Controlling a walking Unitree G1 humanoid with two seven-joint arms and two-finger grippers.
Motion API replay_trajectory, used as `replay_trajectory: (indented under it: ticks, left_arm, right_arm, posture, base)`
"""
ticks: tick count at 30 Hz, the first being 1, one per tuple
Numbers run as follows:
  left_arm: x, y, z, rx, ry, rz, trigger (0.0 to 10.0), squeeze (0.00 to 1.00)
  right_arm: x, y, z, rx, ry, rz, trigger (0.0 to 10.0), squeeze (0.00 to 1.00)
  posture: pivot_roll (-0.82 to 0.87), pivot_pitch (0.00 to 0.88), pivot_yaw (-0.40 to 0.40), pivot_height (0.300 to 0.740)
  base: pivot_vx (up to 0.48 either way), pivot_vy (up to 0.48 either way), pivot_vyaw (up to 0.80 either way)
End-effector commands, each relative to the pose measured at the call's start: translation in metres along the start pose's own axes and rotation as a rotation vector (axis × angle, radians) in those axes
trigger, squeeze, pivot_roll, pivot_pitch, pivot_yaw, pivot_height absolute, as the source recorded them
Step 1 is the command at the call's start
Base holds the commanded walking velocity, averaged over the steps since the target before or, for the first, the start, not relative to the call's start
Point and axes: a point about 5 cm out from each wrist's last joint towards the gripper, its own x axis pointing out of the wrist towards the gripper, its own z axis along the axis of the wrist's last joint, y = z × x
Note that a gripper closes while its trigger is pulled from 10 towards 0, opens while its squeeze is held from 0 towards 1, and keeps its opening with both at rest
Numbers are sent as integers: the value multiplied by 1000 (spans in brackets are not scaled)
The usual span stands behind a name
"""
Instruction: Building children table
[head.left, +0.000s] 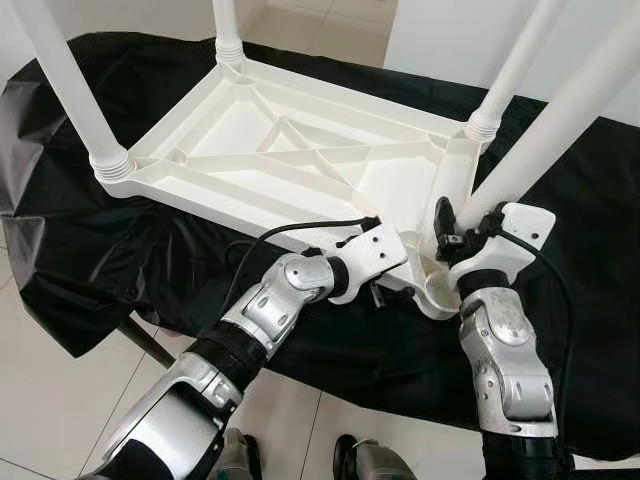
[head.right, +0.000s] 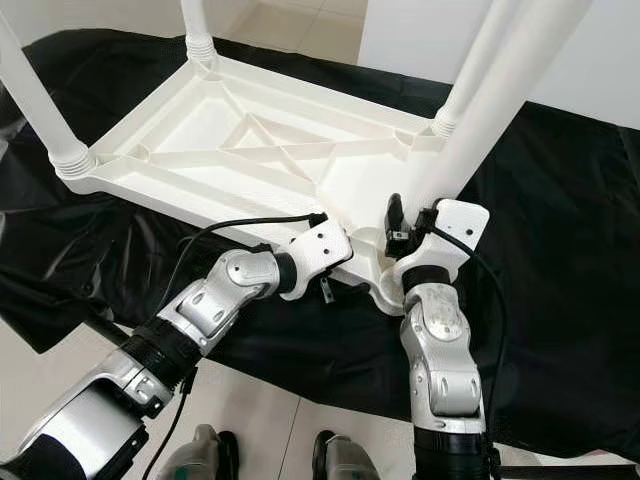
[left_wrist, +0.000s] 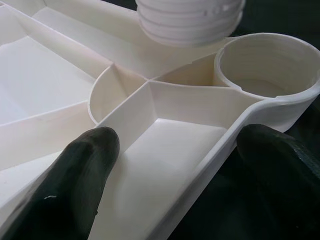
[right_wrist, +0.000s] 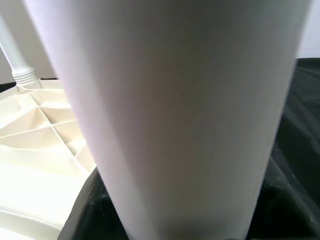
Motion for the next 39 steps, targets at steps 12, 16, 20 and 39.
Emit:
replay_trajectory:
  ticks: [12, 16, 20, 39]
  left_arm:
    - [0, 21, 2, 13, -4, 180, 10000, 0]
    - [-6, 22, 2, 0, -36, 169, 10000, 0]
    - [-13, 17, 6, -53, -97, 107, 10000, 0]
    - [-32, -30, 22, -154, -267, -131, 10000, 0]
  right_arm:
    - [-15, -2, -5, -27, 35, -7, 10000, 0]
    - [-22, -3, -7, -39, 56, -5, 10000, 0]
    - [-27, -5, -9, -47, 72, 0, 10000, 0]
    - [-24, -13, -14, -63, 98, -30, 10000, 0]
  posture:
    - [-6, 131, -33, 740]
    - [-2, 146, -39, 740]
    - [1, 158, -44, 740]
    - [9, 176, -54, 740]
  base:
    - [0, 0, 0]
    - [0, 0, 0]
    - [0, 0, 0]
    - [0, 0, 0]
